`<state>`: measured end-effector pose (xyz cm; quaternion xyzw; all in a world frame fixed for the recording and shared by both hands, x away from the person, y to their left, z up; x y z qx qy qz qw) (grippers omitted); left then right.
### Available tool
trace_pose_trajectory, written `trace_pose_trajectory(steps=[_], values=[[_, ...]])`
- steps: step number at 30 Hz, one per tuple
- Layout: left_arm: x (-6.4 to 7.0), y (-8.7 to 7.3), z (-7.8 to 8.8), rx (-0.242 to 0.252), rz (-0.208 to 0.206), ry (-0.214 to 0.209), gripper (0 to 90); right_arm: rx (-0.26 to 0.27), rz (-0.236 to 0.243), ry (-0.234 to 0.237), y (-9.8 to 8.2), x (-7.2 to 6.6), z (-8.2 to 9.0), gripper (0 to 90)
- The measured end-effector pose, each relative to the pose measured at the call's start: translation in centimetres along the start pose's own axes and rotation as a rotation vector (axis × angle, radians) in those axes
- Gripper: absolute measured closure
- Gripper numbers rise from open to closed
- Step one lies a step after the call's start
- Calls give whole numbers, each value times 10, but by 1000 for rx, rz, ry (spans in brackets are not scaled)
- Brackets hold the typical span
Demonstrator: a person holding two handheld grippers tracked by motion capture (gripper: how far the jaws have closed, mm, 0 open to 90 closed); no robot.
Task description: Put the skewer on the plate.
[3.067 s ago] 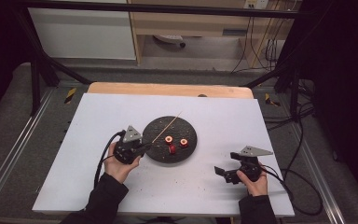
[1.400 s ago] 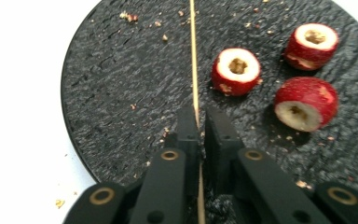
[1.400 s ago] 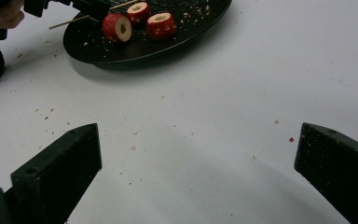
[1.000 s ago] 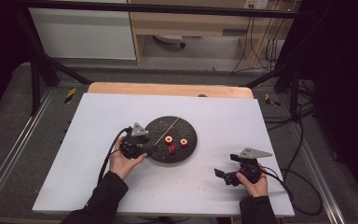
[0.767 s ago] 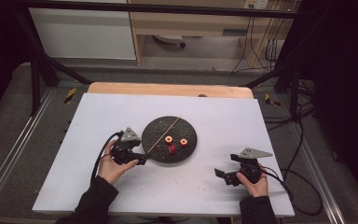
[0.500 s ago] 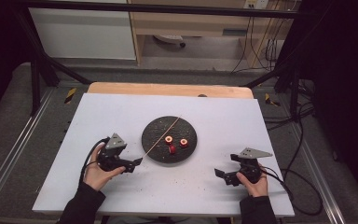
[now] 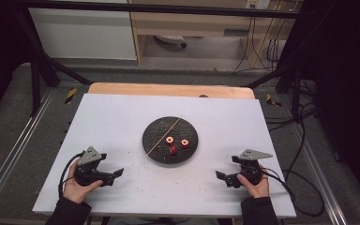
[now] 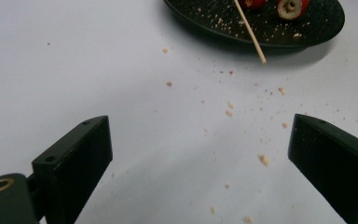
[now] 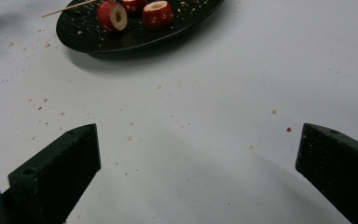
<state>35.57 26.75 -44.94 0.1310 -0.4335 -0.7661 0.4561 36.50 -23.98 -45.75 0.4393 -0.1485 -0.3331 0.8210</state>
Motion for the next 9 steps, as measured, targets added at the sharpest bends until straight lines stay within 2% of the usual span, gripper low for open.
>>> trace_pose_trajectory(steps=[4, 9], values=[[-3, -6, 1, -4, 6, -1, 59, -4, 2, -2, -1, 0, 0, 8], [-3, -6, 0, -4, 4, -1, 60, -3, -1, -1, -1, 0, 2, 8]])
Point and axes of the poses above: each handheld gripper's, and its own axes: z roughly backward along the jaws, y roughly out of its top, x roughly to its right, the point moved 1 cm from there along -z, roughly forward along the jaws, and after that the axes turned 10 degrees about z, right-handed, at the moved point
